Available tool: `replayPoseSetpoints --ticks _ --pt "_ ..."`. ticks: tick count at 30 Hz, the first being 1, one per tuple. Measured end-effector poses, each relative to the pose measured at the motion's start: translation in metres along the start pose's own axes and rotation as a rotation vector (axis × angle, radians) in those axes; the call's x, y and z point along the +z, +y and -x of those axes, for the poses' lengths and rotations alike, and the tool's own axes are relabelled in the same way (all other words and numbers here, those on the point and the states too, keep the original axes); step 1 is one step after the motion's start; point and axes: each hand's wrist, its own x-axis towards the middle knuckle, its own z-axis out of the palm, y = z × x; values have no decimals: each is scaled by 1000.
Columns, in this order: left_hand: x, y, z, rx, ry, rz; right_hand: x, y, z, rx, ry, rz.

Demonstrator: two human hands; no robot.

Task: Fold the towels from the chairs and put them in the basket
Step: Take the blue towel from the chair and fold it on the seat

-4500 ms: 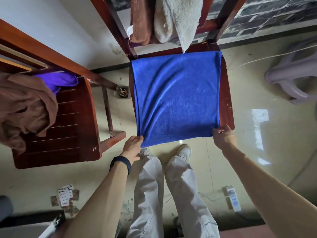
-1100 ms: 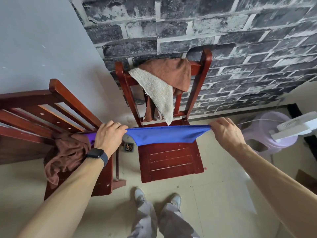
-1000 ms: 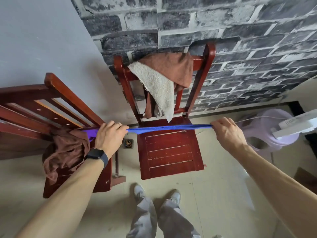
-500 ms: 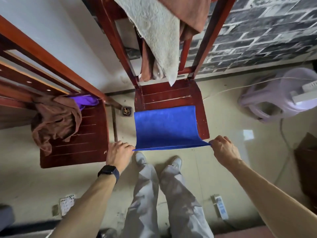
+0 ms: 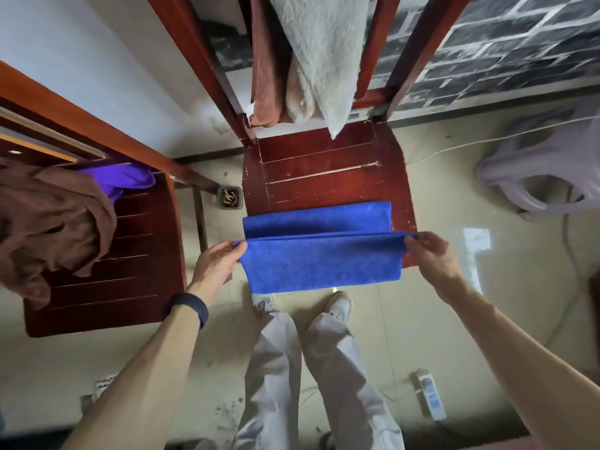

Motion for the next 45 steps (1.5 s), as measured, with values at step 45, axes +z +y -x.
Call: replayPoseSetpoints --ticks 45 --pt "114 -79 -66 737 338 -1174 132 53 -67 -704 165 975"
